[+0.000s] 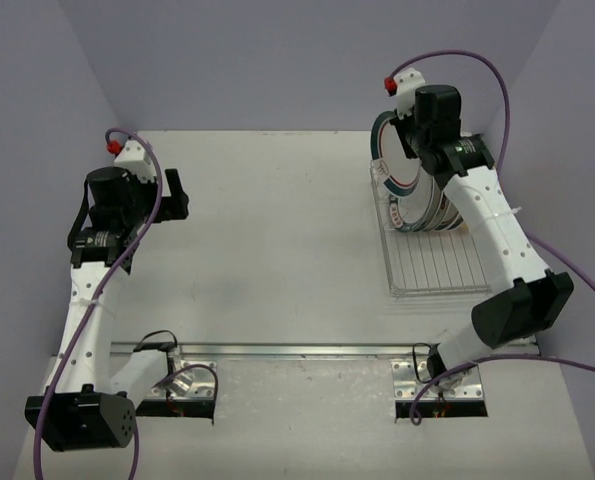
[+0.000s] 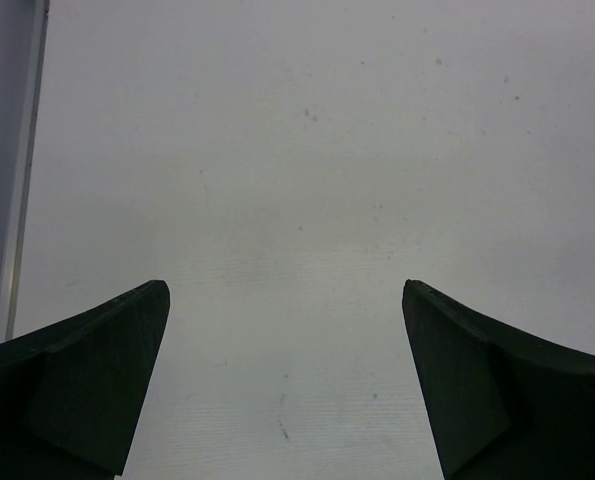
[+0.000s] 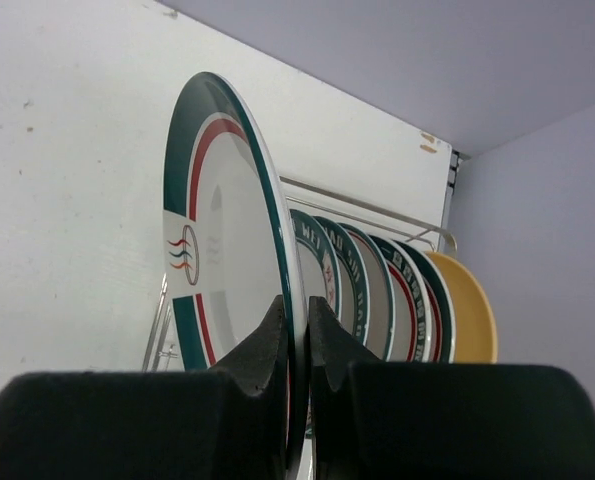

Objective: Unload the plates from the dish rack

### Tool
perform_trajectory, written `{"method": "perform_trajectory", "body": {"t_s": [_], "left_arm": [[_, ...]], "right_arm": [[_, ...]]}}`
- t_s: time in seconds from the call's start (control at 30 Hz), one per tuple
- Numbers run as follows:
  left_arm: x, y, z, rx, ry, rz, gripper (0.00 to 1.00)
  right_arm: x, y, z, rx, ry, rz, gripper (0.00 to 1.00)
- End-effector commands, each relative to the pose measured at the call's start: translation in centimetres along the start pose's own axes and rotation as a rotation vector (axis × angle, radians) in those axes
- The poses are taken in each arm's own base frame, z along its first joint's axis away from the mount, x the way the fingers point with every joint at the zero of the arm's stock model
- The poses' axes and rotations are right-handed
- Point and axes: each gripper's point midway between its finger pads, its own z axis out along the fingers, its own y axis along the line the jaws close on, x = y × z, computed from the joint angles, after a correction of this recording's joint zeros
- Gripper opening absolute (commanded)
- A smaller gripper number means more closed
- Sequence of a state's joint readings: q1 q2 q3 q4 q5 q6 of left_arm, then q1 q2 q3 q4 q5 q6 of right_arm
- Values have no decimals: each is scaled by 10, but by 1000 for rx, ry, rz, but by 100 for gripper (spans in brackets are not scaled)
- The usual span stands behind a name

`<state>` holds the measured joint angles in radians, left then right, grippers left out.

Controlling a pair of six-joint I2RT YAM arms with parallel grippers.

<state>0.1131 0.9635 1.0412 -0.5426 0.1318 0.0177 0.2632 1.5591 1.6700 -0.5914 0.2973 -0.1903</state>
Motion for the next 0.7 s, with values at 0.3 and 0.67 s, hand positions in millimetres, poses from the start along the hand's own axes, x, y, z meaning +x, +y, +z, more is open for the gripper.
{"method": "perform_trajectory", "body": {"t_s": [0.3, 0.67], "left_arm": [[-41, -143, -67, 891, -116, -43, 98], [-11, -201, -45, 1044, 86, -6, 90]], "right_arm": [[-57, 108, -94, -734, -242, 344, 0], [-37, 183, -121, -1058, -180, 348, 0]]}}
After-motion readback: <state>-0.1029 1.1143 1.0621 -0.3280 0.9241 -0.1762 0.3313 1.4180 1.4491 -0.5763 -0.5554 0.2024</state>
